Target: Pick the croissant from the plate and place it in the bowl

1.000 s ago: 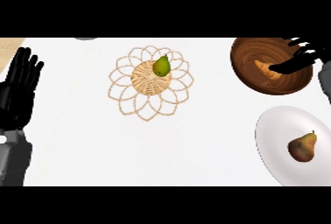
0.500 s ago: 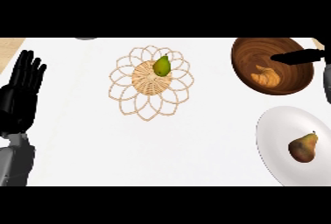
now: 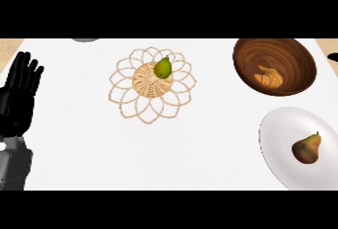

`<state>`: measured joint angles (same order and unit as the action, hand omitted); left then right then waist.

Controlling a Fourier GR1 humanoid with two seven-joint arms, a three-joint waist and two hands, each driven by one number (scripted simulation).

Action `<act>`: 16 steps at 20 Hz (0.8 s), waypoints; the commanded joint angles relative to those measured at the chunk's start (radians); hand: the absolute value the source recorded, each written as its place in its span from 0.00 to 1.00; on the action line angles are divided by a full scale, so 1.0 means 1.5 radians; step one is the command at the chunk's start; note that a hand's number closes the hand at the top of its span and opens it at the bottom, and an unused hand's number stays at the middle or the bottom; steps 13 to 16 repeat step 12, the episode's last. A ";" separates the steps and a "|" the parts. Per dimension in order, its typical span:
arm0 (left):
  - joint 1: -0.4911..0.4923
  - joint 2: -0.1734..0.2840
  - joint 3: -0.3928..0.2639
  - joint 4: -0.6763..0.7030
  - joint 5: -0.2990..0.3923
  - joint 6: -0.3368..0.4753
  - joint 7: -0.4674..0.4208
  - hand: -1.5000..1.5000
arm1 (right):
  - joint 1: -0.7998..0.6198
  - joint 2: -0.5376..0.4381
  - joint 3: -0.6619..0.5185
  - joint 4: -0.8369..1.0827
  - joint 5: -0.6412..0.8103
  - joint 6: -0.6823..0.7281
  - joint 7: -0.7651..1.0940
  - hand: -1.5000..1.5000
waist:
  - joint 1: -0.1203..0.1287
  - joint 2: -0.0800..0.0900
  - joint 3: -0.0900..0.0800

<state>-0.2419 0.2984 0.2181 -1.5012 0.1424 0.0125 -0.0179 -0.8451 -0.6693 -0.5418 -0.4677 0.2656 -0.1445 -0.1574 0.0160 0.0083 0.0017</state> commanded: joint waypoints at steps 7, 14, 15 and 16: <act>-0.034 -0.004 0.005 0.026 -0.003 0.009 0.005 0.50 | 0.109 -0.137 -0.107 0.090 -0.105 0.156 -0.142 0.00 | -0.006 0.000 0.000; -0.006 0.000 0.010 0.012 0.003 -0.006 -0.005 0.50 | 0.147 -0.206 -0.131 0.151 -0.120 0.231 -0.186 0.00 | 0.004 0.003 0.002; -0.006 0.000 0.010 0.012 0.003 -0.006 -0.005 0.50 | 0.147 -0.206 -0.131 0.151 -0.120 0.231 -0.186 0.00 | 0.004 0.003 0.002; -0.006 0.000 0.010 0.012 0.003 -0.006 -0.005 0.50 | 0.147 -0.206 -0.131 0.151 -0.120 0.231 -0.186 0.00 | 0.004 0.003 0.002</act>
